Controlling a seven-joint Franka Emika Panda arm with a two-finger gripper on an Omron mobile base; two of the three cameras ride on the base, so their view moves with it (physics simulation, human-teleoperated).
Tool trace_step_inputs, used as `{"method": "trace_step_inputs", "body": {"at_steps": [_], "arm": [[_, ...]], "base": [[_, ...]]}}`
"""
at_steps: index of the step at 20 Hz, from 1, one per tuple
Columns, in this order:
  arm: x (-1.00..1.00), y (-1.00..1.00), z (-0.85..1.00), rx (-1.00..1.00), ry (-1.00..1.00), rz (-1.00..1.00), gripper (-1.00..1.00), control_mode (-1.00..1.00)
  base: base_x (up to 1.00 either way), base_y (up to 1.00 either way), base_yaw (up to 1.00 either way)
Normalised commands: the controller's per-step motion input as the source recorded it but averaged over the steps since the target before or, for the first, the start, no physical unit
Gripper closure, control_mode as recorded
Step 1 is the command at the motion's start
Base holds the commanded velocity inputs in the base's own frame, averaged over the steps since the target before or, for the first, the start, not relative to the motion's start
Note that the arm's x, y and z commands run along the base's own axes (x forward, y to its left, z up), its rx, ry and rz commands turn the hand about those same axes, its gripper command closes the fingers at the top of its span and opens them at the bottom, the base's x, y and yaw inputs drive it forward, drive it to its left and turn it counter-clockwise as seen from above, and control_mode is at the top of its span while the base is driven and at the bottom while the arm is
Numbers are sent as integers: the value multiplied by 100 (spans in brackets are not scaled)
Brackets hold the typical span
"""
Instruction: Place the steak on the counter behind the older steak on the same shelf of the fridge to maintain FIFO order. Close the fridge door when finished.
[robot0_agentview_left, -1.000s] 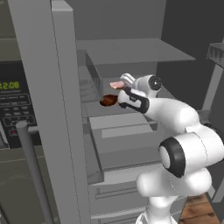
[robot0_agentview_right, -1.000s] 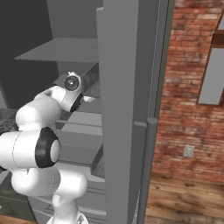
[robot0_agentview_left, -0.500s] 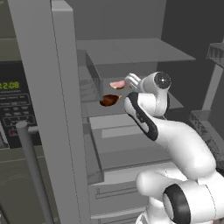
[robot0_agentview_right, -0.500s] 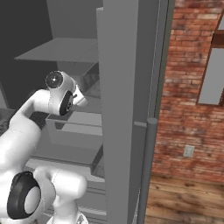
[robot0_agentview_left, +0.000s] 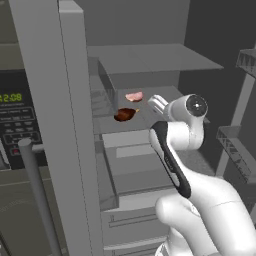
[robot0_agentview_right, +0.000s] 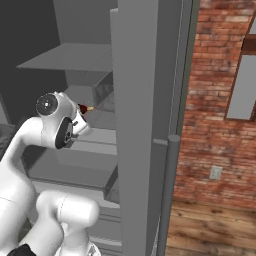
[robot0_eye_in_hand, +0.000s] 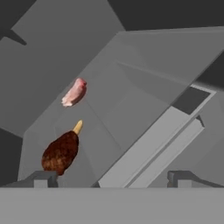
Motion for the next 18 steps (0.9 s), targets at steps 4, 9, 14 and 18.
{"method": "trace_step_inputs", "body": {"at_steps": [4,9,14,18], "arm": [[0,0,0,0,3,0,-100,-100],[-17,0,-2,0,-1,0,-100,-100],[-64,8,-15,0,-1,2,-100,-100],[0,0,0,0,0,0,-100,100]], "base": [[0,0,0],[0,0,0],[0,0,0],[-69,49,1]]}}
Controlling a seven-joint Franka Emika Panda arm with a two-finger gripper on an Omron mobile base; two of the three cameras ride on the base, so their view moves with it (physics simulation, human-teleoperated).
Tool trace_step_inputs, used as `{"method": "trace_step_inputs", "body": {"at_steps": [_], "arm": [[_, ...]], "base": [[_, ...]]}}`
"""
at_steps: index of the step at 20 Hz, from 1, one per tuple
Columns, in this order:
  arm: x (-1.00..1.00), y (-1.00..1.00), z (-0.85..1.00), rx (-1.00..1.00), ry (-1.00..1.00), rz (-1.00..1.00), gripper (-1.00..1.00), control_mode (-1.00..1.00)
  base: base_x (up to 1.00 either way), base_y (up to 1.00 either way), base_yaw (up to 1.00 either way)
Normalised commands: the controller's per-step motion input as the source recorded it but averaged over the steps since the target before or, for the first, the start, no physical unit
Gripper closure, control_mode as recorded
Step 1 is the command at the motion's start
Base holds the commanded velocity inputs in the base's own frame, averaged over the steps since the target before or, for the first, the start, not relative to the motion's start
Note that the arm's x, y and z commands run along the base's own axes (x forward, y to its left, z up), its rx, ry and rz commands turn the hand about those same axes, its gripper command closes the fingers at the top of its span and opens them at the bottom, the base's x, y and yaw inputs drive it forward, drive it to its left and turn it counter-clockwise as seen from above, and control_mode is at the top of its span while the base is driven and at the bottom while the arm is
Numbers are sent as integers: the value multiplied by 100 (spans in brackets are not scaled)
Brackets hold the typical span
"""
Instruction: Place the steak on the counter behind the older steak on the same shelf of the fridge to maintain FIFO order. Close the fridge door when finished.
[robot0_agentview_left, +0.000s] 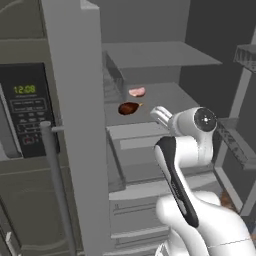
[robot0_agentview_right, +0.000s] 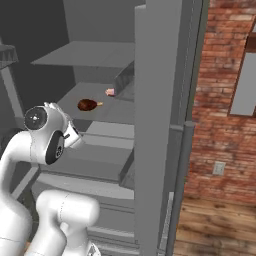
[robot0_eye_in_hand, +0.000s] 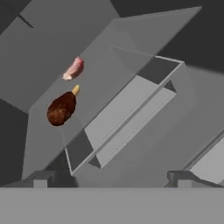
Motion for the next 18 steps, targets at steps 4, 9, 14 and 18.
{"method": "trace_step_inputs", "body": {"at_steps": [4,9,14,18], "arm": [[0,0,0,0,0,0,-100,100],[0,0,0,0,0,0,-100,100],[0,0,0,0,0,0,-100,100],[0,0,0,0,0,0,-100,100]], "base": [[-64,62,0],[-34,11,0],[-17,-47,4],[-36,-47,5]]}}
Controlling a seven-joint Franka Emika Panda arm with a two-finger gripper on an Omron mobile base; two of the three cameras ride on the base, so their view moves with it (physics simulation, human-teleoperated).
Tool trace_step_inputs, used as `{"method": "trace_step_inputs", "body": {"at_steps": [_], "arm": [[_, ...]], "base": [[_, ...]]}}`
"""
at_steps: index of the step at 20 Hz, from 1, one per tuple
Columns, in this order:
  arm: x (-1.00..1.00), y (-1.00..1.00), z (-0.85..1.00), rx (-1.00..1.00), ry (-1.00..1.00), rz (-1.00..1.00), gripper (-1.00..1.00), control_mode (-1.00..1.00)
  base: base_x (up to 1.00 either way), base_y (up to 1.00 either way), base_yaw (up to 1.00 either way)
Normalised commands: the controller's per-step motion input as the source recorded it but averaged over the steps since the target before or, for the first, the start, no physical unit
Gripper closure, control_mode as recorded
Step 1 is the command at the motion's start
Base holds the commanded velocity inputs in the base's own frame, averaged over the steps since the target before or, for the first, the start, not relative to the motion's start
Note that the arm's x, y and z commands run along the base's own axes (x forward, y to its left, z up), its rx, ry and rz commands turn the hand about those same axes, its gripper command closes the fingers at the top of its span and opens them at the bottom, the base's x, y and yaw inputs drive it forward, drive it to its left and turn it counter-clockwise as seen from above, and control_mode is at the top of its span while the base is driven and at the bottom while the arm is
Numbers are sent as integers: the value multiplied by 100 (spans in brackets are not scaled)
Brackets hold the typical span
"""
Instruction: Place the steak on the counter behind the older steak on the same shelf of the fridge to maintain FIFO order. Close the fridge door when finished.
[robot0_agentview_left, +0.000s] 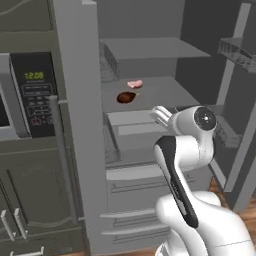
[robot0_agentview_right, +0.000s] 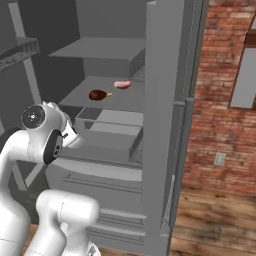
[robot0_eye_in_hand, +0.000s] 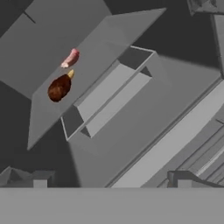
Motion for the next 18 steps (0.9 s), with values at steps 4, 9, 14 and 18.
{"method": "trace_step_inputs", "body": {"at_steps": [4,9,14,18], "arm": [[0,0,0,0,0,0,-100,100],[0,0,0,0,0,0,-100,100],[0,0,0,0,0,0,-100,100],[0,0,0,0,0,0,-100,100]], "base": [[-64,-3,0],[-59,0,0],[-5,0,0],[0,0,0]]}}
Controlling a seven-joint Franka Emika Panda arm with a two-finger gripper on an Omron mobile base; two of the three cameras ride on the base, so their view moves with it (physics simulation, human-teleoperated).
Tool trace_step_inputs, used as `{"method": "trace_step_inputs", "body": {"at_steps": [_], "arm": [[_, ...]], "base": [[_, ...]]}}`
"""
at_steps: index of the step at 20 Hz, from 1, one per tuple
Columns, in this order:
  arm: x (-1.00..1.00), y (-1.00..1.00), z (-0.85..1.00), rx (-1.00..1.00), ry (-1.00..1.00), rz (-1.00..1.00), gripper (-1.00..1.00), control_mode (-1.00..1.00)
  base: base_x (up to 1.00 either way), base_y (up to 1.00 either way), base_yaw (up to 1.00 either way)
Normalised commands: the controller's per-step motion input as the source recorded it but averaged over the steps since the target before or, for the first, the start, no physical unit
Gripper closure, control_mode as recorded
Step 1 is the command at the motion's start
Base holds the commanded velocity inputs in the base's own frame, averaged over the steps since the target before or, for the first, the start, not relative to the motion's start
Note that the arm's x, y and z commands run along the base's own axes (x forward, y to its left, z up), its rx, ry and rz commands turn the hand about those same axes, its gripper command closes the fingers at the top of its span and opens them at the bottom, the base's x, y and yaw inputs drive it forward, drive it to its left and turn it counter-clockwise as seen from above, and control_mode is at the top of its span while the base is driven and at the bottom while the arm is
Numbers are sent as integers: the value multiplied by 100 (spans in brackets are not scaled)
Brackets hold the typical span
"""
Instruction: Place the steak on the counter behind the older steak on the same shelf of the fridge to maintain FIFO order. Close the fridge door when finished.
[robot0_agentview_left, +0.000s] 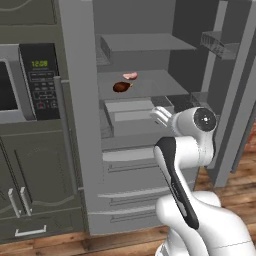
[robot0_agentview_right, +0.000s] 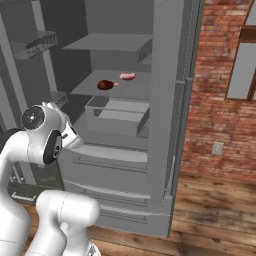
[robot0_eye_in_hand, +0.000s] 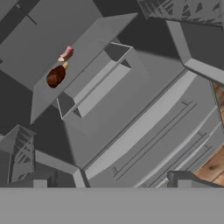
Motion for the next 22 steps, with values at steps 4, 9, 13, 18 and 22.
{"method": "trace_step_inputs", "body": {"at_steps": [4,9,13,18,22], "arm": [[0,0,0,0,0,0,-100,100],[-41,-11,-13,0,-9,0,-100,-100],[-92,-46,-6,1,-21,-5,-100,-100],[-97,-100,0,12,-26,-2,-100,-100],[-56,-100,0,16,-37,0,-100,-100]], "base": [[-1,0,0],[-9,0,0],[0,0,0],[0,0,0],[0,0,0]]}}
